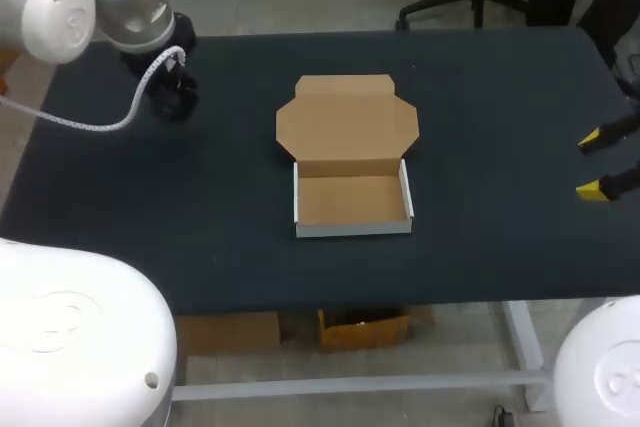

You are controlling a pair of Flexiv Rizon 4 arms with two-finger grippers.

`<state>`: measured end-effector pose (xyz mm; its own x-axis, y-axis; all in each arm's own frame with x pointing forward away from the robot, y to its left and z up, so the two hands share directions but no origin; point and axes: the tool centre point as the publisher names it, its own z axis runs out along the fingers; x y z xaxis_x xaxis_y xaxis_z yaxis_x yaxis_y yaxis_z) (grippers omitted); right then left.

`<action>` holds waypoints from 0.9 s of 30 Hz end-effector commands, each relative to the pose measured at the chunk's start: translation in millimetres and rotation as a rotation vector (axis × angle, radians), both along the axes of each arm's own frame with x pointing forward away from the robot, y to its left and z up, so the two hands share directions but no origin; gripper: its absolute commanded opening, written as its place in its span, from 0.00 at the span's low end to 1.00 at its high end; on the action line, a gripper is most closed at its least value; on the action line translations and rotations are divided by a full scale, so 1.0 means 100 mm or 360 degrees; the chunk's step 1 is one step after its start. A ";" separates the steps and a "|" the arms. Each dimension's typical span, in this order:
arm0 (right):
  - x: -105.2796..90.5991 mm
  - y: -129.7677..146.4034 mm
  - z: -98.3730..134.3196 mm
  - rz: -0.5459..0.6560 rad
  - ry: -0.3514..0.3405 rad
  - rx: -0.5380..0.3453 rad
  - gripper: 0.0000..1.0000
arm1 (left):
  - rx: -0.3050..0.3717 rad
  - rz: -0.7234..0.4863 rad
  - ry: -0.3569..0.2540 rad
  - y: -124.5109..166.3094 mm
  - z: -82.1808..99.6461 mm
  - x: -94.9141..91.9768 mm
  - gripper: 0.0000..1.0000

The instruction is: Assemble the packaging by folding the flat box into shape, placing the metal phone stand inside, and closing the box properly

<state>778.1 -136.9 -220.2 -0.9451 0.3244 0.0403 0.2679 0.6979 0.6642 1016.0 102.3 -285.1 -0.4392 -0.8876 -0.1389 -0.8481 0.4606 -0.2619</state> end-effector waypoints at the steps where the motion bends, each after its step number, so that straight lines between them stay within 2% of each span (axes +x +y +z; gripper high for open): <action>1: 0.05 0.05 -0.02 -0.0003 -0.0006 -0.0004 1.00 | 0.0016 -0.0006 -0.0003 -0.06 0.03 -0.03 0.00; 13: 0.06 0.12 -0.03 0.0003 -0.0069 -0.0014 1.00 | 0.0032 -0.0070 -0.0002 -0.21 0.04 -0.06 0.00; 27: 0.05 0.16 -0.06 0.0026 -0.0033 -0.0014 1.00 | 0.0054 -0.0169 -0.0030 -0.43 0.12 -0.21 0.00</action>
